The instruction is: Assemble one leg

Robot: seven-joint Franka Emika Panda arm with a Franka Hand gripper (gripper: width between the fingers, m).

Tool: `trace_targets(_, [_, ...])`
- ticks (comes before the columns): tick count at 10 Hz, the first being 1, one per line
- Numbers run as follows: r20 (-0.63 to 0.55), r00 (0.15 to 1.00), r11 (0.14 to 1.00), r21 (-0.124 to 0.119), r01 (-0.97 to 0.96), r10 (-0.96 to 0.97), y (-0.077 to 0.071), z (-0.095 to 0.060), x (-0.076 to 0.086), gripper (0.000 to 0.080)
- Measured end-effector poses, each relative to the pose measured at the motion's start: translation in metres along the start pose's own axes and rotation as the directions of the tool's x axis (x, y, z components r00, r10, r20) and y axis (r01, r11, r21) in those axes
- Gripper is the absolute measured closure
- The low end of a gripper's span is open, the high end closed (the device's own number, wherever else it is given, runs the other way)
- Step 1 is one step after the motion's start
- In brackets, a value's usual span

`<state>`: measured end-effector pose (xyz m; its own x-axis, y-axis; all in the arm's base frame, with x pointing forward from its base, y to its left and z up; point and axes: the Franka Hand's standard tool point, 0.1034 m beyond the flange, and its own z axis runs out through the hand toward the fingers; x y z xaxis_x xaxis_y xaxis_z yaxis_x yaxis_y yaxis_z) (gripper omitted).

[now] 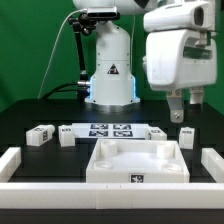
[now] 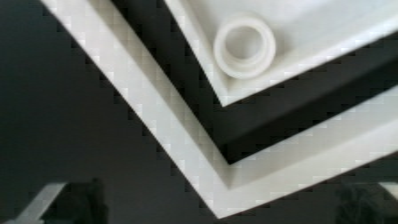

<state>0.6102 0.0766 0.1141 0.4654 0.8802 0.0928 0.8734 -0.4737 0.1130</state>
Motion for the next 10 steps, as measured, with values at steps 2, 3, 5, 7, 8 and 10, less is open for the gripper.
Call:
trace_targets(2, [0.045,0.989,0.989,0.051,0.137,-0.139,-0.008,0.020,-0.015,0.0150])
trace_targets(3, [0.075,0.975,0.976,0.079,0.201,-0.207,-0.014,0.028,-0.021,0.0150])
trace_targets(5, [0.073,0.978,0.979,0.075,0.188,-0.194,-0.012,0.028,-0.020,0.0150])
trace_targets(7, [0.073,0.978,0.979,0.077,0.190,-0.196,-0.013,0.029,-0.020,0.0150])
trace_targets(8, [0.067,0.960,0.961,0.083,0.264,-0.270,-0.013,0.031,-0.024,0.0150])
trace_targets(10, [0.050,0.940,0.940,0.077,0.333,-0.338,-0.026,0.038,-0.040,0.0150])
